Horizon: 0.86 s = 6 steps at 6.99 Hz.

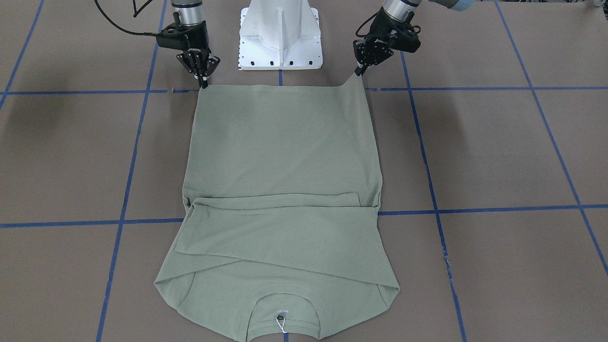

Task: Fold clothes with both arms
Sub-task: 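Lift the hem with both grippers and fold it toward the collar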

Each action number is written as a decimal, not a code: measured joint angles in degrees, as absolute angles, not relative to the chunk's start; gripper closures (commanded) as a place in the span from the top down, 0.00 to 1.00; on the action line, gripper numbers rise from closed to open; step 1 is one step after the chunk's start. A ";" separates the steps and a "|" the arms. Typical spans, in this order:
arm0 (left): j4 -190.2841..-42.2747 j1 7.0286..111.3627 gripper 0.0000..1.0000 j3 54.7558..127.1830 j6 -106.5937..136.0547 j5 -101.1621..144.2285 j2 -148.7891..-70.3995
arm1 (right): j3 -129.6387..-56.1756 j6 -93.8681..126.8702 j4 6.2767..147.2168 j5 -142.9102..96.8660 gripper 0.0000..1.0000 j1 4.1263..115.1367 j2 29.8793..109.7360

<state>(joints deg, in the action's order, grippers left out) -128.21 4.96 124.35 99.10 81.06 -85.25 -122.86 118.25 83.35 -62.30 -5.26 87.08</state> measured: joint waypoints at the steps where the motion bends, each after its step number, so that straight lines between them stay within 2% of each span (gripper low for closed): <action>1: -126.91 5.09 0.00 127.21 99.03 81.67 -84.82 | -128.18 118.07 87.99 -63.41 0.00 -5.12 87.72; 3: -115.97 5.17 0.00 140.17 98.95 86.94 -84.35 | -145.44 117.90 106.42 -69.44 0.00 -5.80 86.72; 4: -109.08 5.52 0.00 147.89 98.89 91.18 -84.67 | -152.02 117.81 115.51 -73.03 0.00 -5.39 83.52; 5: -103.86 6.89 0.00 153.23 98.40 95.43 -85.41 | -154.79 116.94 121.92 -76.62 0.00 -3.53 79.31; 6: -101.09 9.43 0.00 154.70 95.69 98.12 -86.82 | -155.31 114.21 125.40 -78.77 0.00 -0.87 75.82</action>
<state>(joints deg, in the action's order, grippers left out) -101.09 9.43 154.70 95.69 98.12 -86.82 -155.31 114.21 125.40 -78.77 -0.87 75.82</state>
